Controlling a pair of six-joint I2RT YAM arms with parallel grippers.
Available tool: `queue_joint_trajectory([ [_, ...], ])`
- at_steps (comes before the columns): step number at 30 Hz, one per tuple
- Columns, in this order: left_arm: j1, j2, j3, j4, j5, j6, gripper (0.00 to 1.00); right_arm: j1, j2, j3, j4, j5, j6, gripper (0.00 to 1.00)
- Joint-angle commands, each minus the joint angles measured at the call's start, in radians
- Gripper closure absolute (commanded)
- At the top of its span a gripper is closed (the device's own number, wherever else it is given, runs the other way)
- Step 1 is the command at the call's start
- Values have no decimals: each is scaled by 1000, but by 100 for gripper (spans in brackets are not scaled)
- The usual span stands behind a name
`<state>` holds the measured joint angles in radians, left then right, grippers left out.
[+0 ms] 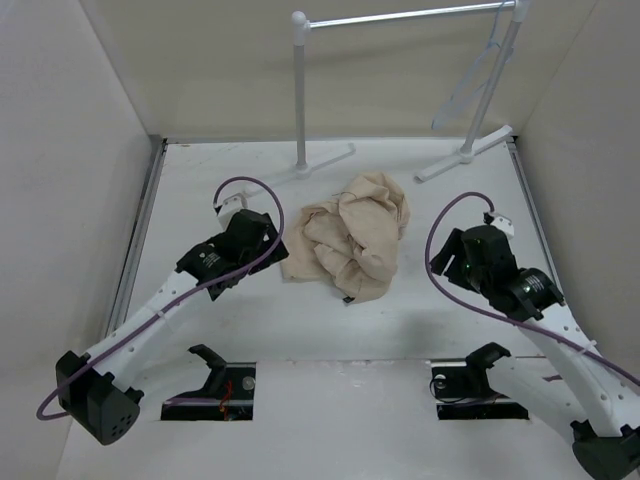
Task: Place the trousers on the hanger
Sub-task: Flatten out the trousers at the center of the board.
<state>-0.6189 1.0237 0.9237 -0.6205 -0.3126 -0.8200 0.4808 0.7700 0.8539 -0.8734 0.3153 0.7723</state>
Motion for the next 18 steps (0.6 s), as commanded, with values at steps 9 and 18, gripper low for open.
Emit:
queue_joint_trajectory([
  [9,45,10,-131,177,124,-4,87,-136,210,66,318,-194,-130,89],
  [18,49,215,-169,335,164,-19,34,-236,573,174,573,-260,-160,25],
])
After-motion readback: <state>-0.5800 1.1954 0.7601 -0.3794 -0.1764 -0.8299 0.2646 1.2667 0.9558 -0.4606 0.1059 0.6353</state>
